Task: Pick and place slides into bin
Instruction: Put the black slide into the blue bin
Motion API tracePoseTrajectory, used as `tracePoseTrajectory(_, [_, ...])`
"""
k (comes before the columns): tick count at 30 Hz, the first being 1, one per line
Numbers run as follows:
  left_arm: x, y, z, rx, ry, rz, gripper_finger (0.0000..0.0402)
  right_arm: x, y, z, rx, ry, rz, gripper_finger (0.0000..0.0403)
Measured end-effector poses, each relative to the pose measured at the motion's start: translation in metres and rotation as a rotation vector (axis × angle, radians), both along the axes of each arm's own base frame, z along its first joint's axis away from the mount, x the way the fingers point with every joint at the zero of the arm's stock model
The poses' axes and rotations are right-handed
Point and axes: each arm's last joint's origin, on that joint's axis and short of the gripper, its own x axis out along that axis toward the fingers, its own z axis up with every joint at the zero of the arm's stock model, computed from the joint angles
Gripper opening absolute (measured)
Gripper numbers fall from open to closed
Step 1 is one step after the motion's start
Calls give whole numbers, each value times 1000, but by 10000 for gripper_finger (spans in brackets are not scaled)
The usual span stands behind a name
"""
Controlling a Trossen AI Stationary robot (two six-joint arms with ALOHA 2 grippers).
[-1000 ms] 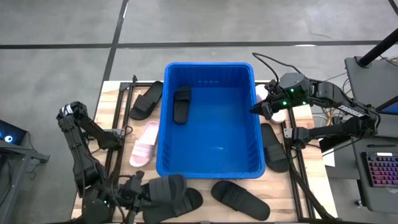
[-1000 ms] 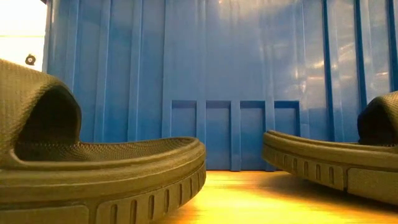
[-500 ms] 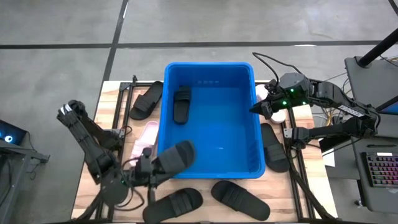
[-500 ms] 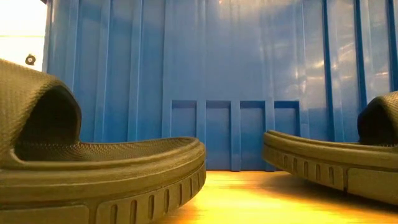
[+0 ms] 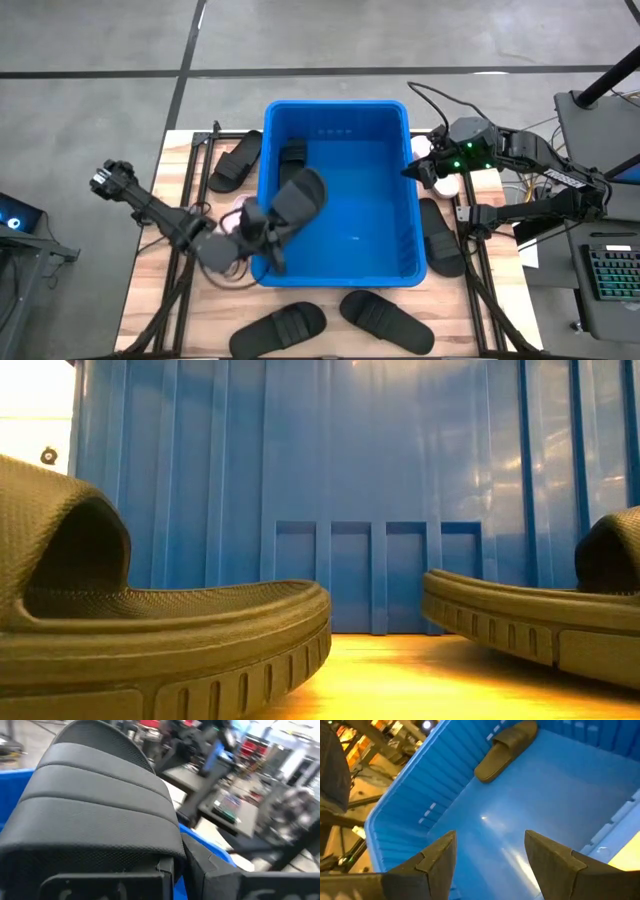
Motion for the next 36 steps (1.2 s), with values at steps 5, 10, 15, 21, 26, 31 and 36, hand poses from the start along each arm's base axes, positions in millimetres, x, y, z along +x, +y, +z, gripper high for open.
tracePoseTrajectory(5, [18, 30, 0, -17, -27, 124, 0, 0, 0, 0, 48, -10, -49, 224])
tracePoseTrajectory(10, [43, 59, -3, -54, -116, 241, 0, 0, 0, 0, -16, 4, 2, 224])
tracePoseTrajectory(15, [69, 85, -12, -76, -182, 328, 0, 0, 0, 0, -26, 7, -1, 224])
tracePoseTrajectory(21, [95, 110, -37, -158, -215, 416, 0, 0, -1, 0, -39, 9, 6, 224])
tracePoseTrajectory(26, [115, 125, -64, -212, -204, 463, 0, 0, -2, 0, -97, 19, -21, 224])
tracePoseTrajectory(31, [132, 138, -87, -250, -220, 506, 0, 0, -3, 1, -113, 22, -21, 224])
tracePoseTrajectory(36, [145, 147, -104, -258, -238, 516, 0, 0, -3, 1, -137, 29, -2, 224])
